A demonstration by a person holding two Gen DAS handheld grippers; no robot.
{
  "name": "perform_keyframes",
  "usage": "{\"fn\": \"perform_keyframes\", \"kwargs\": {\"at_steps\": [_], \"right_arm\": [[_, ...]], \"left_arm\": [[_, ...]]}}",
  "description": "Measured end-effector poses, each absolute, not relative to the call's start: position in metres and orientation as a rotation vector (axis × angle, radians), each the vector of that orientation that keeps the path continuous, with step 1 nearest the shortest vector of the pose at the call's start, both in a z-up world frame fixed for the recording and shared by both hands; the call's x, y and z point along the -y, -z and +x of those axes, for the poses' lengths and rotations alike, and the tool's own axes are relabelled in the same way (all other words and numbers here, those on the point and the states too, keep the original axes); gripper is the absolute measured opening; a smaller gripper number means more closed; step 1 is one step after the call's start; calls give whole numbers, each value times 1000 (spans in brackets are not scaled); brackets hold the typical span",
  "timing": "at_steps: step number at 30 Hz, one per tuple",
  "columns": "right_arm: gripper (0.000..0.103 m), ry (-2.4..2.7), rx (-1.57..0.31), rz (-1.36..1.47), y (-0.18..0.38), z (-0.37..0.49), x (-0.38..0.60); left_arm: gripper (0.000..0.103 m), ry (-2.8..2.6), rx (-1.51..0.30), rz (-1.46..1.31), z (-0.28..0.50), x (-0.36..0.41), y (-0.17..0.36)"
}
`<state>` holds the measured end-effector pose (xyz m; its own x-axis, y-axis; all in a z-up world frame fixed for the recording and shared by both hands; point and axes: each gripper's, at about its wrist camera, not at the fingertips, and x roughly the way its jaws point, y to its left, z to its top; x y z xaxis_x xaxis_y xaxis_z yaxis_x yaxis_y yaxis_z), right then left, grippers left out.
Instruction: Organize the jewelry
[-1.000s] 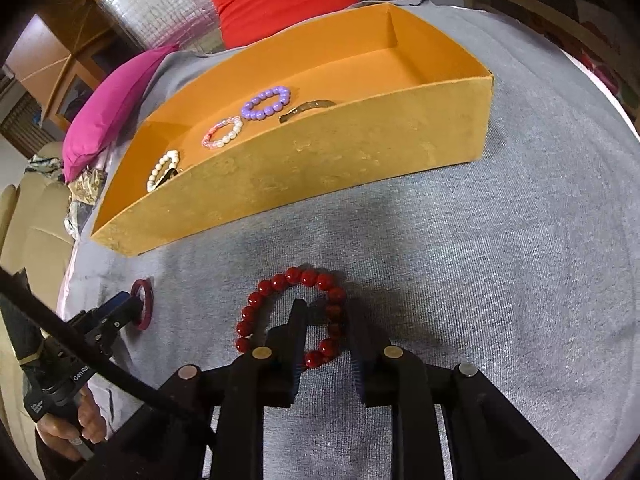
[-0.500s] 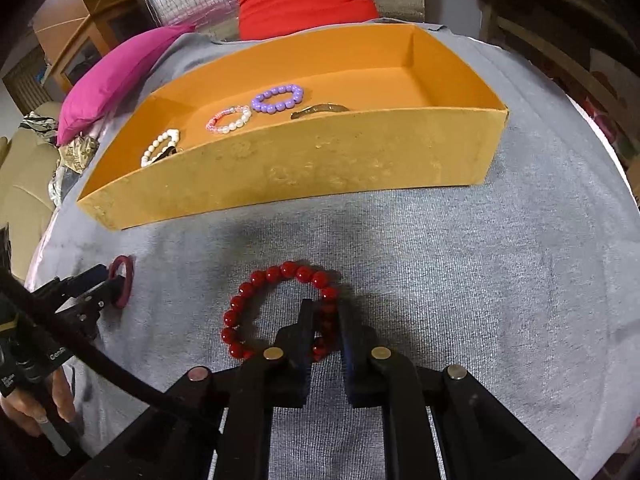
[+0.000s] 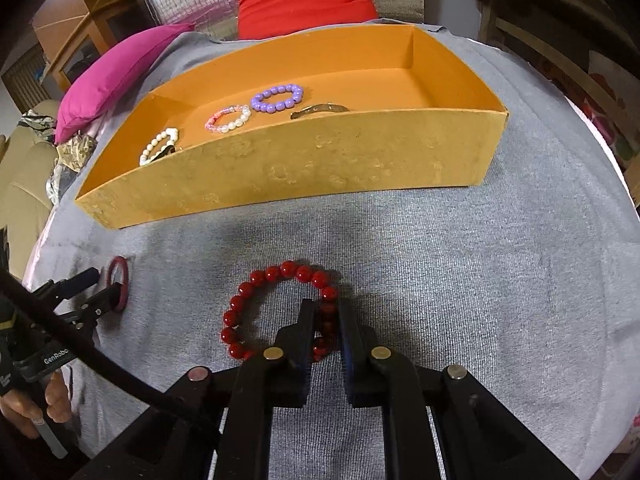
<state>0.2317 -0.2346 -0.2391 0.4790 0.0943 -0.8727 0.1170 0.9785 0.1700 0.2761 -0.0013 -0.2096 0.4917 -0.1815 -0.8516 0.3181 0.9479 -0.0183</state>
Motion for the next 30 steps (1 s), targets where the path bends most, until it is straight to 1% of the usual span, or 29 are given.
{"fn": "perform_keyframes", "kwargs": {"at_steps": [2, 3, 5, 8, 11, 21, 27, 29, 30], "right_arm": [[13, 14, -1072, 221, 239, 231, 235], [13, 16, -1070, 220, 238, 231, 235], [12, 18, -1066, 228, 238, 231, 236], [12, 28, -1058, 251, 236, 230, 241], [11, 42, -1047, 274, 234, 229, 245], [11, 44, -985, 327, 220, 229, 245], [11, 30, -1022, 347, 220, 234, 253], [21, 37, -1047, 356, 223, 234, 259], [22, 47, -1051, 360, 225, 233, 262]], "left_arm": [[43, 311, -998, 163, 274, 4, 207], [39, 313, -996, 161, 274, 5, 207], [24, 313, -994, 145, 275, 3, 205], [10, 309, -995, 126, 277, 1, 204], [8, 298, -988, 112, 277, -2, 202], [8, 291, -919, 107, 264, -10, 183], [8, 282, -900, 118, 260, -14, 178], [8, 283, -897, 129, 258, -14, 177], [8, 283, -897, 134, 257, -14, 177]]}}
